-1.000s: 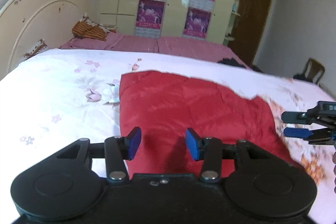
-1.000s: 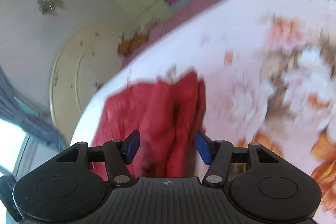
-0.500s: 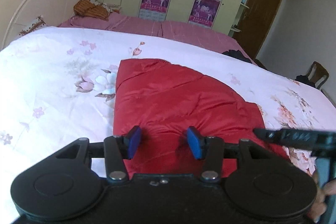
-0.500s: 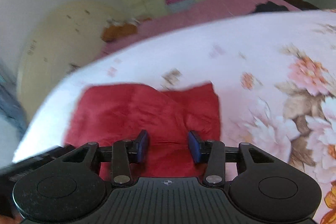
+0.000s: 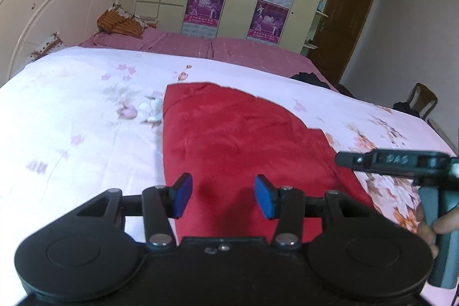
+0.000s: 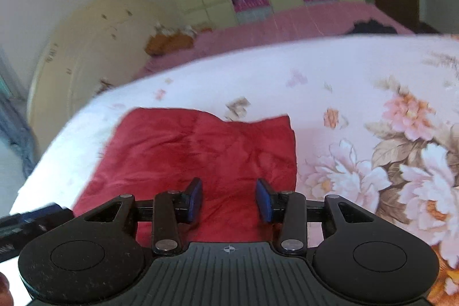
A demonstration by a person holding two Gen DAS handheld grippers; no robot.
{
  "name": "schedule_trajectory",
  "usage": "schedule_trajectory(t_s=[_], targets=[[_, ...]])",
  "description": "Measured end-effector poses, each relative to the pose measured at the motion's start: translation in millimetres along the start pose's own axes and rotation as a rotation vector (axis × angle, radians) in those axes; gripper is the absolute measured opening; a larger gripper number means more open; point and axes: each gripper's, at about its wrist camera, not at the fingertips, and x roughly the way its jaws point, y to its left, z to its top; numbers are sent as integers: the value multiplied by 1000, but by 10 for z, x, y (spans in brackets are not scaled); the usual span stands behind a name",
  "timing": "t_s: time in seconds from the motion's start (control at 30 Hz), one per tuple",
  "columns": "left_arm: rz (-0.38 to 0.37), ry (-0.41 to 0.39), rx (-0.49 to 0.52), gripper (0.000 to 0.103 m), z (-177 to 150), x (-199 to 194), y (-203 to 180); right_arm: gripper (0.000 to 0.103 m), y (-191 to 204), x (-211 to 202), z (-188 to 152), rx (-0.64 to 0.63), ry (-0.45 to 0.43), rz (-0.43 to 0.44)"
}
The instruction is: Fold large clothes
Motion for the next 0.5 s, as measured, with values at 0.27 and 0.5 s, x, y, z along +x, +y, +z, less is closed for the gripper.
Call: schedule_trajectory(t_s=[0.27, 0.5], targets=[[34, 42, -33, 47, -378, -190, -108, 41, 138, -464, -551, -92, 33, 15], [85, 58, -33, 49, -450, -140, -154, 41, 109, -208, -889, -133, 140, -36]])
